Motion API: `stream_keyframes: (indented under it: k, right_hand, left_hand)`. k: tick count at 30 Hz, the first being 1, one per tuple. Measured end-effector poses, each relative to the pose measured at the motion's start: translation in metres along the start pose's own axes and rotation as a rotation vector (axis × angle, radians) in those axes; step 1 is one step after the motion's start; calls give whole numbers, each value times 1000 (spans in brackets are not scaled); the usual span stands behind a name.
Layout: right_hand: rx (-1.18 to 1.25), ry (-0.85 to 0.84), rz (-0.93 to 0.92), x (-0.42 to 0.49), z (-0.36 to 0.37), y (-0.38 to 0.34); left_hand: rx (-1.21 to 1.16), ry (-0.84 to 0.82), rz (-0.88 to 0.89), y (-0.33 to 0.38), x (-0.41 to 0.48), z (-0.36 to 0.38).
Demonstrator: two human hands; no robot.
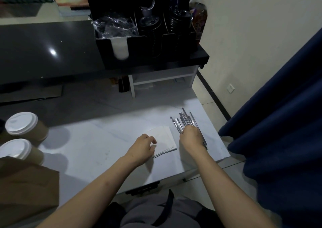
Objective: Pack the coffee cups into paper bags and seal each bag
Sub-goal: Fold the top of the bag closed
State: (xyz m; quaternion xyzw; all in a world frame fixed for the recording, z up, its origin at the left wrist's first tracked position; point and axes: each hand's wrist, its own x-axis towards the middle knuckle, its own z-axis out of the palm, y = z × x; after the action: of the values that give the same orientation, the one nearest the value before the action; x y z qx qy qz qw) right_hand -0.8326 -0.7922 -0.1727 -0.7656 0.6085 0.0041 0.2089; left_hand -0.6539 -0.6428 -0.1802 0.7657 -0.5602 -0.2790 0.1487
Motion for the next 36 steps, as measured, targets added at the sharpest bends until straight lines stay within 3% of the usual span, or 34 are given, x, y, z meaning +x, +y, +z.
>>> stream_keyframes:
  k: [12, 19, 27, 36]
  right_hand:
    - [87, -96, 92, -3, -27, -11]
    - [289, 2, 104, -8, -47, -8]
    - [572, 77, -8, -23, -66, -37]
    - [704, 89, -229, -72, -86, -124]
  left_hand:
    - [10, -38, -22, 4, 0, -7]
    - [-40, -11, -39, 13, -2, -19]
    - [-113, 114, -76, 20, -21, -62]
    - [-193, 359, -120, 10, -83, -150]
